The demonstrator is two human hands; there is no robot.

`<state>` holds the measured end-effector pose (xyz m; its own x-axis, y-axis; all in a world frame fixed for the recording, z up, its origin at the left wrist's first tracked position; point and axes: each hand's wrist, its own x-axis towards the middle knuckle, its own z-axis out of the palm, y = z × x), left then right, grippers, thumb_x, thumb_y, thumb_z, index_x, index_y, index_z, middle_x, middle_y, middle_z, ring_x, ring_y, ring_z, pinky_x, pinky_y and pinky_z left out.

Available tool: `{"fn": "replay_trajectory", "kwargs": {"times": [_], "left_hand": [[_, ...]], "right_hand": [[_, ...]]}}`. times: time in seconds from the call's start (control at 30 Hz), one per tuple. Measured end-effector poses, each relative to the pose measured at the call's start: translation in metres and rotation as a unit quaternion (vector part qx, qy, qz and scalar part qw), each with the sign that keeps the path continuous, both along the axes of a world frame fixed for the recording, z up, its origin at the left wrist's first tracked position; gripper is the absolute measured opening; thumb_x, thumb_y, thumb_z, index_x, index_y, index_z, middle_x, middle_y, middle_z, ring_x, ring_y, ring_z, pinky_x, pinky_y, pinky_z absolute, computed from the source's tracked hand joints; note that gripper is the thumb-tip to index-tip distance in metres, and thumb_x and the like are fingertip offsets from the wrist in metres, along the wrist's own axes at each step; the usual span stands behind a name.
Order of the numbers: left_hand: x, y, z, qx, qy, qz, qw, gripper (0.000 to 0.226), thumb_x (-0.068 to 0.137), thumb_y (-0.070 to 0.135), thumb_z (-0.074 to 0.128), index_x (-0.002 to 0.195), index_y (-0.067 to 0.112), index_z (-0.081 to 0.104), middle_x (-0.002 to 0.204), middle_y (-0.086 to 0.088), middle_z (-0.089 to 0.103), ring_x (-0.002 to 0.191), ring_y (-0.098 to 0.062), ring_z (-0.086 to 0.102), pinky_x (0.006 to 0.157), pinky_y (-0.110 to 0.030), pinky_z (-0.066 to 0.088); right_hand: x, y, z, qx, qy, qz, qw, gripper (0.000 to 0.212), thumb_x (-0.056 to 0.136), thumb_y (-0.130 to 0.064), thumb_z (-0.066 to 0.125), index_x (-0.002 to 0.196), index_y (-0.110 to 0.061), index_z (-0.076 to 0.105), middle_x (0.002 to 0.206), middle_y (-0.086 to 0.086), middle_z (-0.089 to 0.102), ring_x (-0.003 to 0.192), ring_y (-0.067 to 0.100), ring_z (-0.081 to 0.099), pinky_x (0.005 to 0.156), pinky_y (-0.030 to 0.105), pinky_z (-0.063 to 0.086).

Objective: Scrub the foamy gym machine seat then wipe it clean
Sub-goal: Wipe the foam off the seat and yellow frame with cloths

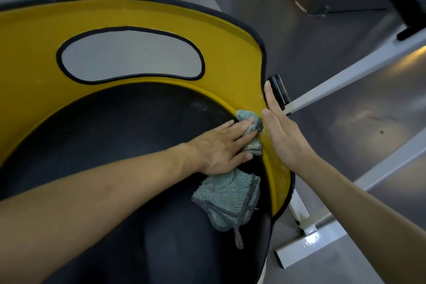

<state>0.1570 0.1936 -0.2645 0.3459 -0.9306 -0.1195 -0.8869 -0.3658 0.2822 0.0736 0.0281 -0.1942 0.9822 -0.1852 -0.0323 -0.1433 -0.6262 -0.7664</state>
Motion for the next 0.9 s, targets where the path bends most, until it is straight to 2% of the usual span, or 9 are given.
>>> {"fn": "replay_trajectory", "kwargs": {"times": [0.07, 0.1, 0.17, 0.27, 0.37, 0.47, 0.6, 0.77, 0.9], "left_hand": [[0.013, 0.004, 0.005, 0.013, -0.023, 0.003, 1.000, 0.077, 0.101, 0.062, 0.008, 0.162, 0.016, -0.004, 0.167, -0.008, -0.021, 0.153, -0.014, -0.020, 0.126, -0.041, -0.003], [0.016, 0.006, 0.007, 0.007, -0.026, 0.004, 1.000, 0.079, 0.100, 0.064, 0.007, 0.162, 0.016, -0.005, 0.167, -0.008, -0.021, 0.153, -0.014, -0.020, 0.126, -0.042, -0.003], [0.016, 0.005, 0.004, -0.025, -0.036, 0.004, 0.999, 0.079, 0.101, 0.064, 0.008, 0.162, 0.016, -0.006, 0.167, -0.008, -0.021, 0.153, -0.015, -0.021, 0.127, -0.041, -0.003], [0.009, 0.004, 0.000, -0.035, -0.035, -0.036, 0.998, 0.077, 0.104, 0.061, 0.015, 0.162, 0.013, -0.004, 0.166, -0.011, -0.021, 0.153, -0.018, -0.022, 0.126, -0.040, -0.008], [0.004, 0.004, -0.002, 0.020, -0.035, -0.080, 0.996, 0.075, 0.104, 0.060, 0.014, 0.162, 0.015, -0.002, 0.165, -0.010, -0.023, 0.152, -0.016, -0.024, 0.124, -0.038, -0.013], [0.018, 0.005, -0.001, 0.033, -0.030, -0.049, 0.998, 0.076, 0.101, 0.065, 0.009, 0.161, 0.020, -0.006, 0.166, -0.004, -0.021, 0.152, -0.013, -0.022, 0.125, -0.040, -0.011], [0.017, 0.006, -0.004, -0.003, -0.015, 0.018, 1.000, 0.080, 0.097, 0.070, 0.002, 0.160, 0.024, -0.012, 0.166, -0.002, -0.022, 0.151, -0.012, -0.026, 0.126, -0.041, -0.007], [0.006, -0.004, 0.002, -0.103, 0.056, 0.081, 0.990, 0.080, 0.100, 0.067, 0.008, 0.161, 0.017, -0.005, 0.166, -0.004, -0.023, 0.151, -0.010, -0.026, 0.126, -0.037, -0.007], [-0.007, -0.003, -0.005, -0.059, 0.026, 0.040, 0.997, 0.085, 0.098, 0.068, 0.005, 0.162, 0.012, 0.009, 0.168, -0.014, -0.011, 0.155, -0.019, -0.016, 0.126, -0.042, -0.004]], "right_hand": [[-0.001, 0.000, -0.001, 0.012, -0.001, 0.002, 1.000, 0.051, 0.111, -0.040, 0.024, 0.156, -0.055, 0.005, 0.137, 0.001, 0.060, 0.114, 0.007, 0.055, 0.087, 0.017, 0.035], [-0.001, -0.001, -0.002, 0.013, -0.001, 0.003, 1.000, 0.051, 0.111, -0.040, 0.024, 0.157, -0.054, 0.006, 0.146, 0.005, 0.053, 0.122, 0.009, 0.049, 0.092, 0.017, 0.032], [-0.001, -0.001, -0.001, 0.014, 0.000, 0.005, 1.000, 0.051, 0.112, -0.039, 0.023, 0.158, -0.052, 0.006, 0.149, -0.001, 0.051, 0.124, 0.006, 0.046, 0.094, 0.010, 0.029], [-0.001, -0.001, -0.001, 0.015, 0.001, 0.009, 1.000, 0.051, 0.112, -0.037, 0.023, 0.158, -0.051, 0.007, 0.145, -0.020, 0.047, 0.118, -0.014, 0.044, 0.099, 0.006, 0.032], [-0.001, 0.000, -0.001, 0.025, -0.013, 0.020, 0.999, 0.051, 0.112, -0.038, 0.022, 0.160, -0.045, 0.006, 0.158, -0.035, 0.020, 0.126, -0.033, 0.027, 0.110, 0.006, 0.020], [0.000, -0.001, -0.003, 0.035, -0.017, 0.018, 0.999, 0.052, 0.110, -0.043, 0.022, 0.160, -0.047, 0.007, 0.163, -0.030, 0.013, 0.141, -0.023, 0.013, 0.114, 0.010, 0.010], [-0.002, 0.000, -0.001, 0.030, -0.008, 0.015, 0.999, 0.052, 0.109, -0.043, 0.021, 0.159, -0.048, 0.007, 0.165, -0.026, 0.015, 0.142, -0.020, 0.018, 0.116, 0.011, 0.015], [-0.002, 0.000, -0.002, 0.038, -0.011, 0.015, 0.999, 0.051, 0.111, -0.036, 0.023, 0.161, -0.041, 0.011, 0.165, -0.026, 0.016, 0.146, -0.015, 0.015, 0.117, 0.007, 0.012], [0.001, -0.003, -0.007, 0.030, -0.021, 0.016, 0.999, 0.053, 0.109, -0.041, 0.022, 0.161, -0.043, 0.010, 0.164, -0.027, 0.014, 0.144, -0.019, 0.014, 0.118, 0.011, 0.011]]}}
